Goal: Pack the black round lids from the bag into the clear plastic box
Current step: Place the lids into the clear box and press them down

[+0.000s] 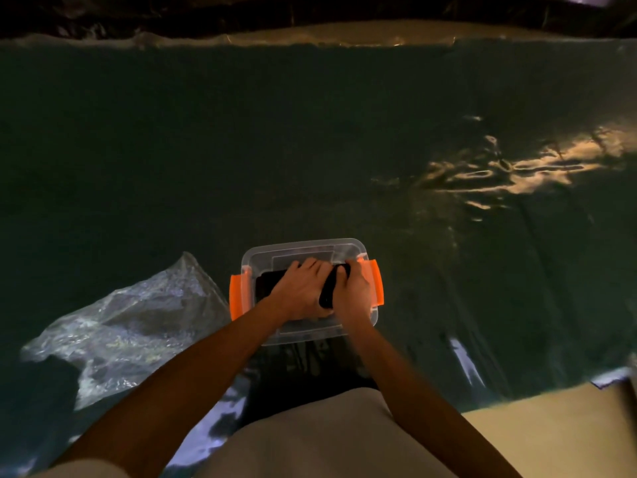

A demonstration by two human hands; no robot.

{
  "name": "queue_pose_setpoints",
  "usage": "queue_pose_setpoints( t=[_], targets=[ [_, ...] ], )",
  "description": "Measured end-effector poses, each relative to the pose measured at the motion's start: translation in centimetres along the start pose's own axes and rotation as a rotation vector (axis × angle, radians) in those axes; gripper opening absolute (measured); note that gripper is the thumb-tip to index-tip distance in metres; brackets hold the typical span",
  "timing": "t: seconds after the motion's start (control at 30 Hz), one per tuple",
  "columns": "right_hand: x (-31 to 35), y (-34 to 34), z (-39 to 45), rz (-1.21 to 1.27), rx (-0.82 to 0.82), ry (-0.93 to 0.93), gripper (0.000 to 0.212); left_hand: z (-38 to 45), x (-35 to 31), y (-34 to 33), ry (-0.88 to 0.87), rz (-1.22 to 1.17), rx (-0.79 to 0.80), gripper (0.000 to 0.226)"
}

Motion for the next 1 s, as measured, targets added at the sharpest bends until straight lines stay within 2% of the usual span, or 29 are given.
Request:
queue_pose_setpoints(
  t=[0.13,0.3,0.43,0.57,0.67,0.77,0.9,1.0],
  targets=[
    [0.3,-0.2,0.1,-0.024,0.110,-0.017,0.047,0.2,0.4,-0.5,0.028,-0.024,0.027,0.080],
    [0.5,-0.6,-0.6,-0.123,0.208,0.076,0.050,0.4,0.6,-0.9,0.058,-0.034,0.040,0.102],
    [0.7,0.1,-0.3,-0.115,0.183,0.063,0.050,0.7,0.4,-1.0,0.058,-0.010,0.052,0.104],
    [1.0,0.2,-1.3,-0.197,0.094,0.083,0.050,1.0,-0.2,-1.0,0.065,0.083,0.143,0.108],
    [1.1,-0.5,-1.2,-0.246,0.159,0.009,0.046,1.4,-0.7,-0.7,0.028,0.082,0.176,0.109],
    [1.0,-0.7,-0.7,-0.244,0.168,-0.052,0.040,1.7,-0.4,-0.3,0.022,-0.020,0.204,0.107],
    [0.5,-1.0,-0.6,-0.222,0.175,-0.033,0.047,1.1,0.2,0.0,0.014,-0.189,0.127,0.109],
    [-0.1,-0.8,0.0,-0.097,0.124,-0.036,0.049,0.7,0.3,0.4,0.001,-0.243,0.038,0.098]
  ],
)
Point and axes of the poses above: each hand's wrist, its own z-axis towards the middle knuckle, its own y-axis out of the back of the hand, x = y × z, the point moved 3 cm from there along z, towards the middle knuckle, and after that the axes turned 6 degrees about -x, right-handed, at the moved point
